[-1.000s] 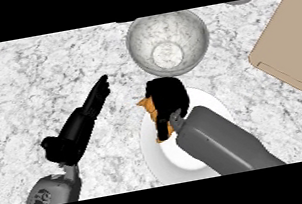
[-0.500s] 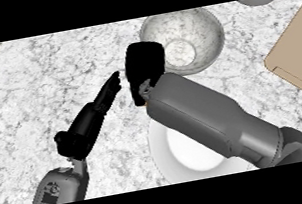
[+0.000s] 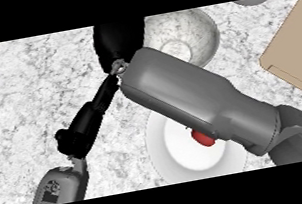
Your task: Pick the croissant from the plate and place it in the bowl
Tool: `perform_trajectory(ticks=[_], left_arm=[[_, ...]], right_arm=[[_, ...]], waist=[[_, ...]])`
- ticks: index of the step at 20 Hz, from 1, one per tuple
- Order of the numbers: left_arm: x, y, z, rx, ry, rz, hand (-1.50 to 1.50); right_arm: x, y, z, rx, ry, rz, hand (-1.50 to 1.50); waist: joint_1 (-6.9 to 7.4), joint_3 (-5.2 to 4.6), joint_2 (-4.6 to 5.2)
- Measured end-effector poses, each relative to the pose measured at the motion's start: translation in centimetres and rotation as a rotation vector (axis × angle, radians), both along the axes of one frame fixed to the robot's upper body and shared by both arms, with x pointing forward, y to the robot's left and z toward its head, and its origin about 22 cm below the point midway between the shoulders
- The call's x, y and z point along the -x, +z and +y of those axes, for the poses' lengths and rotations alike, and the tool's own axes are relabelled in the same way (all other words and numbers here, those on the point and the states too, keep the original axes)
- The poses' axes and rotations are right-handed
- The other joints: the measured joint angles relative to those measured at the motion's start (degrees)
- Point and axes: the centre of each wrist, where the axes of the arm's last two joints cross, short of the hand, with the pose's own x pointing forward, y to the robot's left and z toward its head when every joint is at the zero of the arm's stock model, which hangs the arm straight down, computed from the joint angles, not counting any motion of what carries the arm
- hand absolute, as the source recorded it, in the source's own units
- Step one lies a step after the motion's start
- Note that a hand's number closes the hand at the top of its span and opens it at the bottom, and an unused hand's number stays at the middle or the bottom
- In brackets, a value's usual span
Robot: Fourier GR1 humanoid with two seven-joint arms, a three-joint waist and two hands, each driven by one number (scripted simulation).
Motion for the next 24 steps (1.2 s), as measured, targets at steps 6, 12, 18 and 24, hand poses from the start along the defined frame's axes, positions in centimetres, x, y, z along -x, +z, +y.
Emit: perform_trajectory(ticks=[6,12,18,24], left_arm=[[0.5,-0.6,1.1,0.000,0.015,0.010,0.00],[0.7,-0.7,1.9,0.002,0.034,0.014,0.00],[1.1,-1.2,2.2,0.001,0.050,0.010,0.00],[1.1,-0.9,2.1,0.004,0.051,0.000,0.00]], right_arm=[[-1.4,0.9,-0.4,-0.051,-0.062,-0.066,1.50],[-3.8,-0.3,-1.7,0.032,-0.164,-0.112,1.50],[-6.1,-1.8,-4.4,0.089,-0.247,-0.146,1.50],[-7.5,-4.5,-7.6,-0.057,-0.328,0.085,-1.50]], waist=[[-1.15,-0.01,-0.05],[-2.48,0.01,-0.08],[-3.46,0.06,-0.07],[-3.62,0.13,0.14]])
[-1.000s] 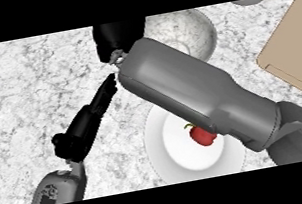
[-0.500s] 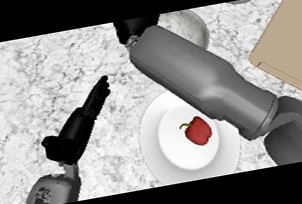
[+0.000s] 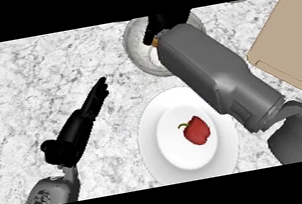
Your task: Pick the croissant from the plate and place it in the bowl
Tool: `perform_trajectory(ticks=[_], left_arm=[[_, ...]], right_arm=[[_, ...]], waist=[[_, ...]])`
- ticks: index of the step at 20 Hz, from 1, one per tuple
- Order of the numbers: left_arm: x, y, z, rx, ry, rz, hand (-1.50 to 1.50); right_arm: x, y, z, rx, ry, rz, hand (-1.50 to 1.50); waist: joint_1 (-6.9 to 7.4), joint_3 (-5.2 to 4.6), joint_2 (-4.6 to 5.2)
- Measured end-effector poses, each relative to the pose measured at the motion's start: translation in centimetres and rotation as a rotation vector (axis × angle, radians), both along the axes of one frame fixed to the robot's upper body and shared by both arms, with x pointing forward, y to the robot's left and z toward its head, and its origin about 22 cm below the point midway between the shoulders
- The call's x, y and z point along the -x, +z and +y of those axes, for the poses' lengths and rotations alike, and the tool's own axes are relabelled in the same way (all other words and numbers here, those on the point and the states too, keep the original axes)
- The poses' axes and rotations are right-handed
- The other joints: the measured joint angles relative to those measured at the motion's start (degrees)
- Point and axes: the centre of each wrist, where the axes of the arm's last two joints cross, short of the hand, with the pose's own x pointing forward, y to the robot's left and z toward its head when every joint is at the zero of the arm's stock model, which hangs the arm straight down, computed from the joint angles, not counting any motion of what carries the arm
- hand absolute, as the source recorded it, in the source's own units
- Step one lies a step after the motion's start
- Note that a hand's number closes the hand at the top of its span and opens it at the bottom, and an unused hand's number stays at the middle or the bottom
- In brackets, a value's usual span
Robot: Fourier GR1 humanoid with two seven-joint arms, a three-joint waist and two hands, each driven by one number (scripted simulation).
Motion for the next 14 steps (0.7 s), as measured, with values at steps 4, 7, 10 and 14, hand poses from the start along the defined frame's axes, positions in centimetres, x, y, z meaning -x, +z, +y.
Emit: perform_trajectory(ticks=[4,7,10,14], left_arm=[[-0.1,0.6,-0.1,0.001,0.002,-0.008,0.00],[0.3,0.4,0.5,-0.004,0.004,-0.001,0.00],[-0.3,0.5,0.0,0.000,0.005,0.004,0.00],[-0.1,0.7,0.1,0.005,0.002,0.000,0.00]], right_arm=[[-0.5,-1.9,-2.3,-0.146,0.012,0.070,-1.50],[-0.5,-2.3,-2.6,-0.198,0.062,0.048,-1.50],[-0.8,-2.0,-3.0,-0.227,0.080,-0.014,-1.50],[-1.2,-1.2,-4.0,-0.289,0.046,-0.148,-1.50]], waist=[[0.24,0.04,0.18],[0.21,0.05,0.10],[-0.04,0.03,0.03],[-0.19,0.02,-0.11]])
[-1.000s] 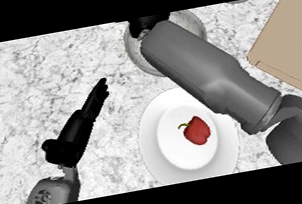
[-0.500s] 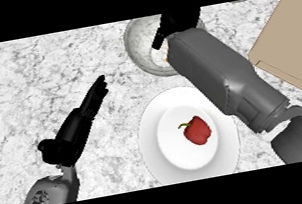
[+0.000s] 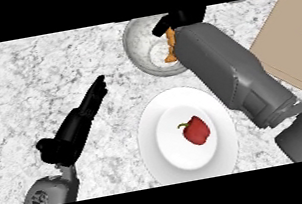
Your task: Pick the croissant from the plate and place it in the bowl
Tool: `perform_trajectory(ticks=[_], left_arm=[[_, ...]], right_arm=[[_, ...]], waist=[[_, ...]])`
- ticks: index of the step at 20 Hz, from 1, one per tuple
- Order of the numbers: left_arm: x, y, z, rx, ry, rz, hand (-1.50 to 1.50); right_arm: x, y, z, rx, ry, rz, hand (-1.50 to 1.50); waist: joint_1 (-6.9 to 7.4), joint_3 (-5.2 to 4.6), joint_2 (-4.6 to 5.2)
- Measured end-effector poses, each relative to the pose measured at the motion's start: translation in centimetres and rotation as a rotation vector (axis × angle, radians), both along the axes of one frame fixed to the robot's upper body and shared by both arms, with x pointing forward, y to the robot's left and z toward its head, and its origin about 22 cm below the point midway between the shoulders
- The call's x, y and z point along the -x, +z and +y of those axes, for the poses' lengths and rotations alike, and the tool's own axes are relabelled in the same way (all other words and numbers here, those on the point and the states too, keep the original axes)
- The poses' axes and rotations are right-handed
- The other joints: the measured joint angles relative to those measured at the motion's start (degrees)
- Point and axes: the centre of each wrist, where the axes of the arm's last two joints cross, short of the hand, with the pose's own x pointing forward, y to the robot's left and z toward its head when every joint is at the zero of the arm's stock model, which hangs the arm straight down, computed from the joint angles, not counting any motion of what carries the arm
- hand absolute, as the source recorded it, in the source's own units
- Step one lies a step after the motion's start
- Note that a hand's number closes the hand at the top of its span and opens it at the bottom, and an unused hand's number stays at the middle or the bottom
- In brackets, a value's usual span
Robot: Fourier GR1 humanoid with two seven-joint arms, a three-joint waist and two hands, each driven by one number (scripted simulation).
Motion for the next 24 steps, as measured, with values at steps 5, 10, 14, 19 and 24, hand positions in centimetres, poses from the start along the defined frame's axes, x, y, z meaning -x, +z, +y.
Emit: perform_trajectory(ticks=[5,10,14,19,24], left_arm=[[0.1,-0.2,0.4,0.005,0.015,0.013,0.00],[0.4,-0.5,1.1,0.002,0.047,0.021,0.00],[1.1,-1.1,1.8,-0.001,0.072,0.031,0.00],[1.5,-1.3,1.6,0.001,0.095,0.039,0.00],[1.4,-1.4,1.5,0.003,0.093,0.037,0.00]], right_arm=[[-0.5,0.6,-2.2,-0.112,-0.087,-0.134,-1.50],[-0.3,0.5,-4.8,-0.224,-0.144,-0.191,-1.50],[0.6,-0.7,-8.5,-0.273,-0.199,-0.243,-1.50],[3.5,-2.4,-12.9,-0.322,-0.231,-0.305,-1.50],[8.3,-3.7,-17.5,-0.363,-0.226,-0.317,-1.50]], waist=[[-0.91,0.01,-0.36],[-2.50,0.00,-1.03],[-3.75,0.01,-1.48],[-5.02,0.00,-1.85],[-5.08,-0.01,-1.67]])
